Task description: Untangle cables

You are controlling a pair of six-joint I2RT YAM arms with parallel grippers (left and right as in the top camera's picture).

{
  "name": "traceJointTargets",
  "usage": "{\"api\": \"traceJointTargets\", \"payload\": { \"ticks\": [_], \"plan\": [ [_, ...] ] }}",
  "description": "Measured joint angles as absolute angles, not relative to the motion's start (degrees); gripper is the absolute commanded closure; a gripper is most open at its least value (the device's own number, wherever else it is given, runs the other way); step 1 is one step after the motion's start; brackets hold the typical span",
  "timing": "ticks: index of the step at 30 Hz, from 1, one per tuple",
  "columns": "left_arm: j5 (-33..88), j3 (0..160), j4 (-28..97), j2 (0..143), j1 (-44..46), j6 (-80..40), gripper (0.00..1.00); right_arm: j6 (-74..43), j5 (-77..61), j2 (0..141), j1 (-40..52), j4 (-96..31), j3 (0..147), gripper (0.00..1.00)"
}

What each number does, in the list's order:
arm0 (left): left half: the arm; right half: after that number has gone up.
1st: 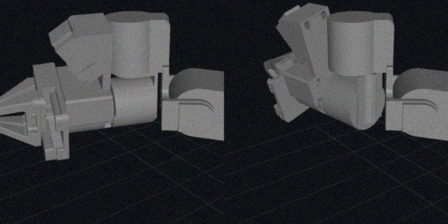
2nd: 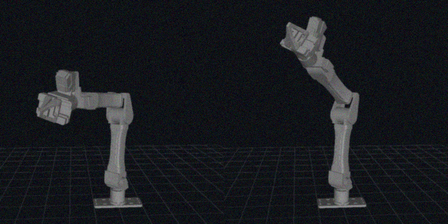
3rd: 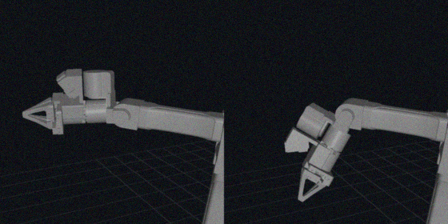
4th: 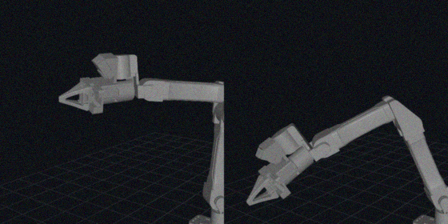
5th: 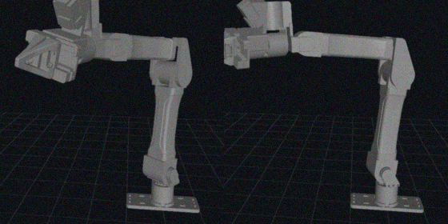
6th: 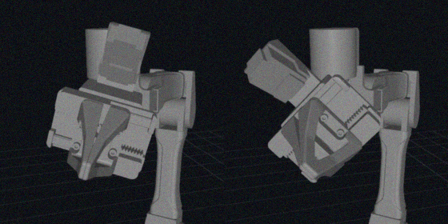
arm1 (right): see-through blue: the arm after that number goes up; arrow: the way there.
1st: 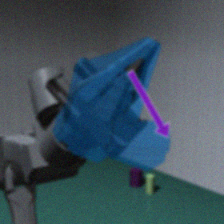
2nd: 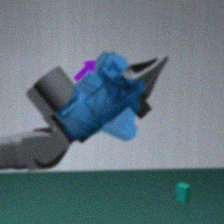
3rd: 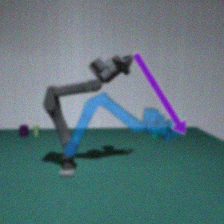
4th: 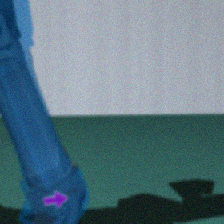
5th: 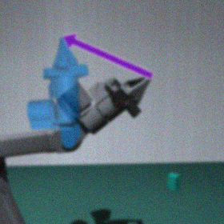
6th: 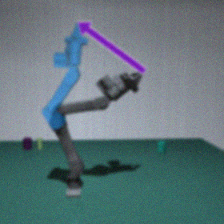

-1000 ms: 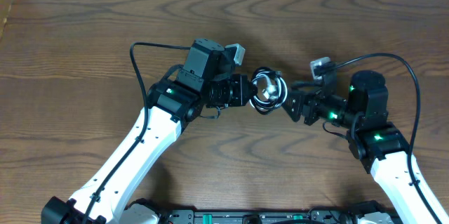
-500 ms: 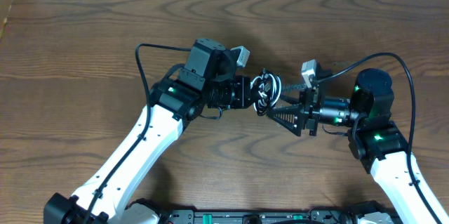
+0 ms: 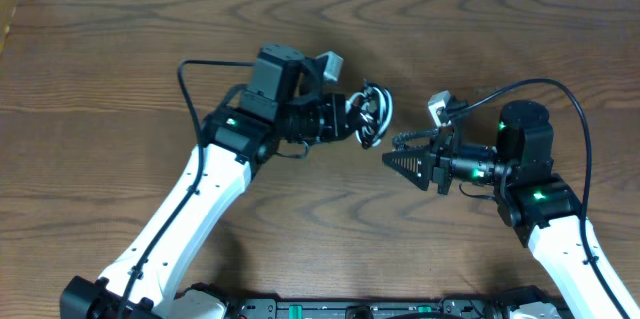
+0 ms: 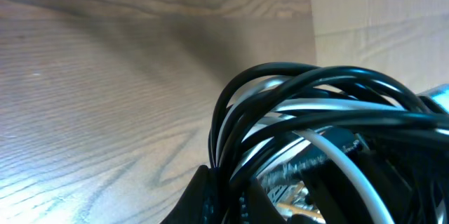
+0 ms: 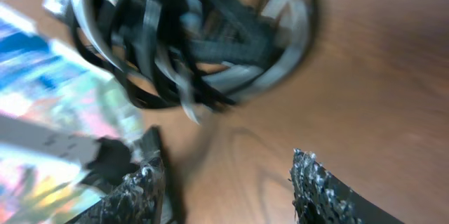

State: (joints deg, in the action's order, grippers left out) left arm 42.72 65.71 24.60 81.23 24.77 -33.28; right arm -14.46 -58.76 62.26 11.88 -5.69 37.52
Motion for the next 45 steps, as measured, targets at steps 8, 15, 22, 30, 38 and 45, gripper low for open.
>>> {"api": "traceJointTargets", "payload": {
  "ticks": [8, 15, 22, 30, 38, 45],
  "plan": [
    [46.2, 65.7, 24.6, 81.2, 24.4, -34.5, 0.93, -13.8, -56.1, 62.3, 11.9, -1.2, 37.5, 0.43],
    [47.0, 65.7, 24.6, 81.2, 25.0, -35.1, 0.93, -13.4, -61.1, 62.3, 11.9, 0.2, 37.5, 0.45],
    [47.8, 65.7, 24.6, 81.2, 25.0, -35.8, 0.93, -13.1, -63.4, 62.3, 11.9, 0.3, 37.5, 0.52],
    [48.8, 65.7, 24.6, 81.2, 25.6, -36.0, 0.92, -13.1, -63.5, 62.3, 11.9, 0.6, 37.5, 0.57],
    [48.8, 65.7, 24.6, 81.2, 26.8, -36.1, 0.93, -13.0, -64.4, 62.3, 11.9, 0.7, 37.5, 0.69],
    [48.8, 65.7, 24.6, 81.2, 26.8, -36.1, 0.93, -13.0, -64.6, 62.3, 11.9, 0.8, 37.5, 0.76]
  ]
}}
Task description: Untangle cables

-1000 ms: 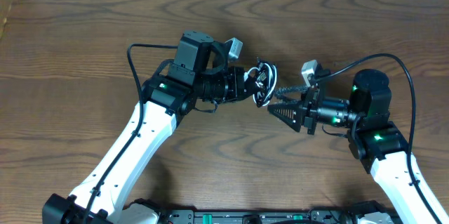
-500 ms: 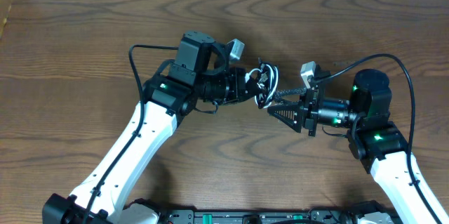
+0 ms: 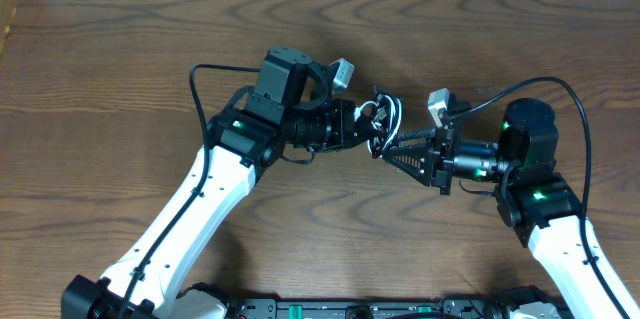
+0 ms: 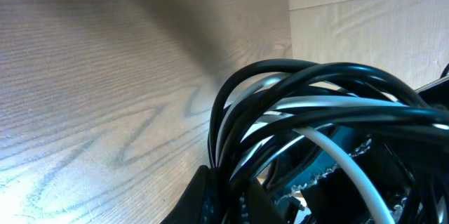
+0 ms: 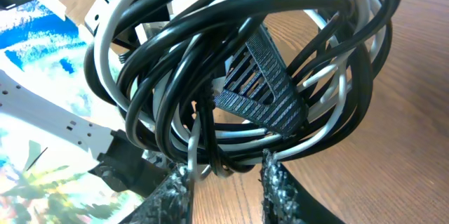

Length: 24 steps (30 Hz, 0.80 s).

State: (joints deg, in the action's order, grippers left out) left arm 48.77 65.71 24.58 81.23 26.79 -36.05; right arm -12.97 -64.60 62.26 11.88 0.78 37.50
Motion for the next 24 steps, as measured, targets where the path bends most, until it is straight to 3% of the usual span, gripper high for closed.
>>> {"api": "traceJointTargets", "payload": {
  "ticks": [13, 24],
  "plan": [
    [48.6, 65.7, 24.6, 81.2, 26.8, -36.1, 0.93, -12.8, -64.8, 62.3, 11.9, 0.6, 37.5, 0.99],
    [48.3, 65.7, 22.5, 81.2, 26.8, -36.1, 0.93, -15.8, -54.0, 62.3, 11.9, -13.6, 37.5, 0.99]
  ]
}}
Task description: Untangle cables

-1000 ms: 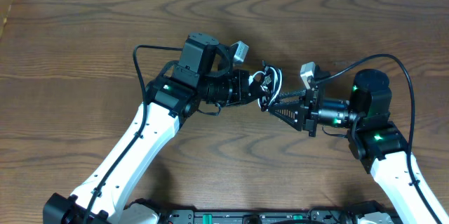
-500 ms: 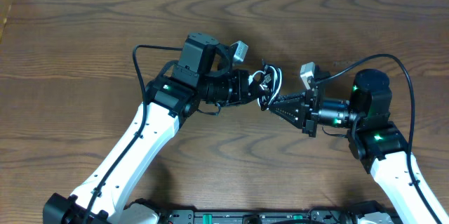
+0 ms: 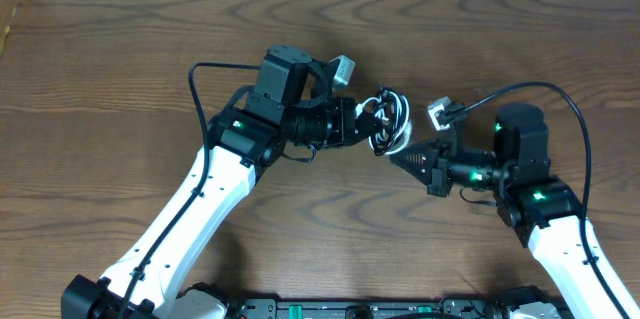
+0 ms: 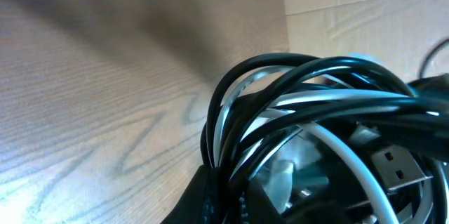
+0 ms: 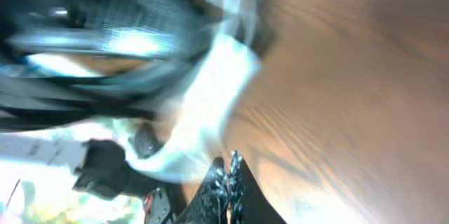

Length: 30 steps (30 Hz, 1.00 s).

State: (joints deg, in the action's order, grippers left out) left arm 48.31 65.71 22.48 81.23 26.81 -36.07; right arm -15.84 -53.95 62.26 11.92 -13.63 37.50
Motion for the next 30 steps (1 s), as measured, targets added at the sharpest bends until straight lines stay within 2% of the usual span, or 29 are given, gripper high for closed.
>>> {"api": "traceJointTargets", "payload": {
  "ticks": [4, 5, 8, 10, 12, 23, 30],
  "plan": [
    [48.3, 65.7, 21.3, 81.2, 26.8, -36.1, 0.93, -20.6, -43.7, 62.3, 11.9, -19.3, 37.5, 0.99],
    [48.3, 65.7, 21.1, 81.2, 26.8, -36.1, 0.93, -21.6, -41.4, 62.3, 11.9, -20.2, 37.5, 0.95],
    [48.3, 65.7, 21.1, 81.2, 26.8, -36.1, 0.93, -24.6, -36.2, 62.3, 11.9, -20.9, 37.5, 0.69],
    [48.1, 65.7, 21.1, 81.2, 26.8, -36.0, 0.93, -25.4, -35.6, 62.3, 11.9, -18.7, 37.5, 0.56],
    [47.8, 65.7, 21.2, 81.2, 26.8, -35.9, 0.93, -24.8, -37.7, 62.3, 11.9, -14.8, 37.4, 0.52],
    [46.6, 65.7, 22.2, 81.2, 26.8, -35.7, 0.93, -19.7, -56.5, 62.3, 11.9, 2.2, 37.4, 0.58],
    [46.3, 65.7, 22.6, 81.2, 26.8, -35.7, 0.93, -19.0, -66.1, 62.3, 11.9, 4.8, 37.4, 0.6]
  ]
}}
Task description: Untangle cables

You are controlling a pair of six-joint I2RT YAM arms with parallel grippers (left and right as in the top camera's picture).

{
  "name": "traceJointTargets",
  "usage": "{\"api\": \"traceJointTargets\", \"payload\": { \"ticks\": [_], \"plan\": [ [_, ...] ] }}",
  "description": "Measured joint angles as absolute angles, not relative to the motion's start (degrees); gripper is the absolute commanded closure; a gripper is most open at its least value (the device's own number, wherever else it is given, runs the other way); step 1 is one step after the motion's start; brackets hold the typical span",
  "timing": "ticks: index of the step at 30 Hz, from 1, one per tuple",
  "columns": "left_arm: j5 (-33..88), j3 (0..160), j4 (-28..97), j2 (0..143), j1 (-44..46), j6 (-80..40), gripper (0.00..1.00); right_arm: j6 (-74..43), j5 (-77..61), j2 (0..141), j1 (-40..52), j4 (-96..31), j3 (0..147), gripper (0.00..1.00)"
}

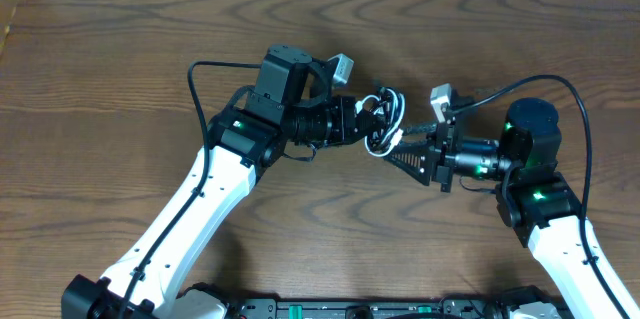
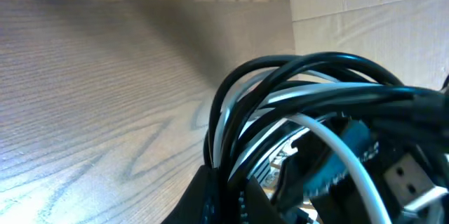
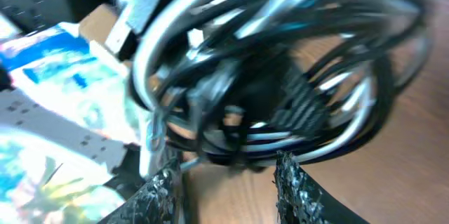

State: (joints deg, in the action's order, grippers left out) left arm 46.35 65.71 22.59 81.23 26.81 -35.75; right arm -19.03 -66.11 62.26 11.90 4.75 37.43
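A tangled bundle of black and white cables [image 1: 382, 122] hangs off the table with my left gripper [image 1: 362, 124] shut on it. In the left wrist view the cable loops [image 2: 309, 112] rise out of the shut jaws at the bottom edge, where my left gripper [image 2: 228, 197] is. My right gripper [image 1: 396, 151] stands open right against the bundle's lower right side. In the right wrist view the two fingertips [image 3: 295, 182] sit apart just under the blurred cable bundle [image 3: 280, 76], and a USB plug [image 3: 137, 13] sticks out at the upper left.
The brown wooden table [image 1: 120, 49] runs under both arms. A cardboard edge [image 1: 8, 14] shows at the far left. The right arm's own black cable [image 1: 560, 94] loops over its wrist.
My right gripper was shut and a little back from the bundle; now it is open and up against the bundle. My left gripper still holds the bundle in about the same place.
My left gripper held the bundle at every moment. My right gripper was open and apart from the bundle, then at it with its fingers narrowed around the strands, then shut and drawn back a little, and now open at the bundle again.
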Motion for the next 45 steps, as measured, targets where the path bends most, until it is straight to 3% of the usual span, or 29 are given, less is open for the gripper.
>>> {"api": "traceJointTargets", "payload": {
  "ticks": [6, 11, 26, 31, 36, 43, 44, 45],
  "plan": [
    [46.4, 65.7, 22.6, 81.2, 26.8, -35.7, 0.93, -19.0, -68.5, 62.3, 11.9, 4.8, 37.4, 0.61],
    [46.4, 65.7, 22.6, 81.2, 26.8, -35.7, 0.93, -18.8, -67.9, 62.3, 11.9, 4.8, 37.4, 0.71],
    [47.9, 65.7, 22.5, 81.2, 27.1, -36.2, 0.93, -18.8, -61.7, 62.3, 11.9, 4.8, 37.4, 0.8],
    [47.9, 65.7, 22.4, 81.2, 28.3, -36.2, 0.92, -18.5, -61.7, 62.3, 11.9, 5.1, 37.4, 0.99],
    [47.6, 65.7, 21.3, 81.2, 28.4, -36.2, 0.93, -18.7, -61.3, 62.2, 11.9, 2.4, 37.5, 0.99],
    [47.7, 65.6, 16.0, 81.3, 28.7, -36.2, 0.92, -18.5, -51.5, 62.2, 12.0, -15.5, 37.5, 0.99],
    [47.8, 65.6, 15.7, 81.3, 28.8, -36.2, 0.93, -18.7, -48.4, 62.3, 12.0, -18.2, 37.5, 0.97],
    [47.8, 65.6, 15.7, 81.3, 28.9, -36.2, 0.93, -19.1, -45.5, 62.3, 12.0, -20.3, 37.5, 0.9]
  ]
}}
